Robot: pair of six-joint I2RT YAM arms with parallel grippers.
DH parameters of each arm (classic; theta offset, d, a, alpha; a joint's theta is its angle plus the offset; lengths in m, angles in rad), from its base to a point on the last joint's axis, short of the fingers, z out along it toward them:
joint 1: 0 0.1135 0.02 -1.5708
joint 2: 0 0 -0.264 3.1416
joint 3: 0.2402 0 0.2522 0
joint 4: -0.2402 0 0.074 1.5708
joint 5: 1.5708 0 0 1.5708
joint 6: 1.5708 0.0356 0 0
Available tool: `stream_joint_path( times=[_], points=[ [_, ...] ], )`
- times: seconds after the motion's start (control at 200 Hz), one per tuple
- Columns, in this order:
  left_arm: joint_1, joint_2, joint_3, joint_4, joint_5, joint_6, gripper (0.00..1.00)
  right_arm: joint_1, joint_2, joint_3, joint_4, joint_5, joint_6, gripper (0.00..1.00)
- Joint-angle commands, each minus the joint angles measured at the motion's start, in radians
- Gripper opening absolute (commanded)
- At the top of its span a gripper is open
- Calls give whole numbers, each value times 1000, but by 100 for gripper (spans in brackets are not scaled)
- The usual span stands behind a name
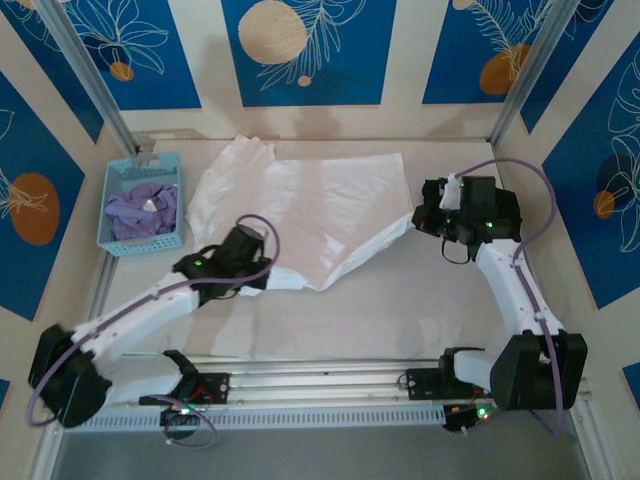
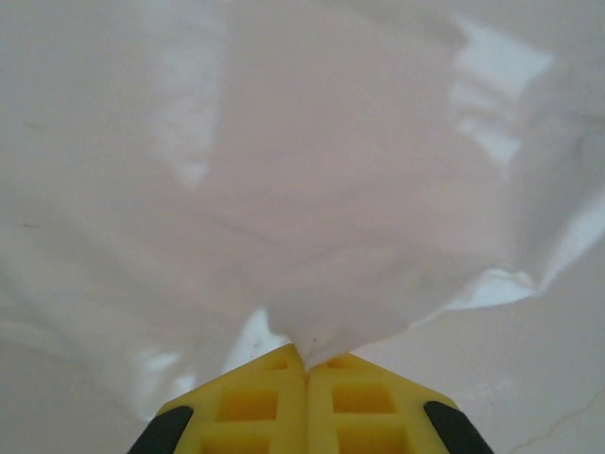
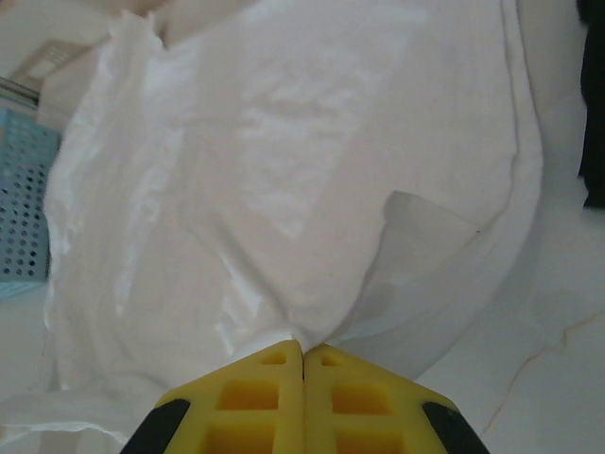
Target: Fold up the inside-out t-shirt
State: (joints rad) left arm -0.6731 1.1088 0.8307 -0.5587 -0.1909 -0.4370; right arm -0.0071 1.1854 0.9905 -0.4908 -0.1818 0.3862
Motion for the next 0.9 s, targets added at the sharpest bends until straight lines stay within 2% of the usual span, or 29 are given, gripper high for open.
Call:
stream_joint_path(
  times=[0.0,0.165,0.29,0.445,0.555,0.74,0.82,0.895],
  points=[
    [70,-99,86,-131,-106,82,0,-10,-52,88,4,34,17,0],
    [113,-183,354,-243,-355,222,0,-73,-133,230,-23,98,7,0],
    [113,-233,587,-282,-453,322,0,-132,-216,353,-80,137,-11,0],
    [112,-291,868,-273,-456,409,0,-190,-329,511,-152,210,-40,0],
    [113,-308,1037,-226,-388,449,0,-195,-392,623,-186,261,-55,0],
    [113,-214,1281,-160,-334,550,0,-191,-418,838,-250,343,-113,0],
    [109,-126,1376,-147,-381,628,0,-188,-413,894,-243,361,-132,0],
    [86,-50,1426,-92,-482,739,0,-184,-398,922,-227,347,-137,0]
  ],
)
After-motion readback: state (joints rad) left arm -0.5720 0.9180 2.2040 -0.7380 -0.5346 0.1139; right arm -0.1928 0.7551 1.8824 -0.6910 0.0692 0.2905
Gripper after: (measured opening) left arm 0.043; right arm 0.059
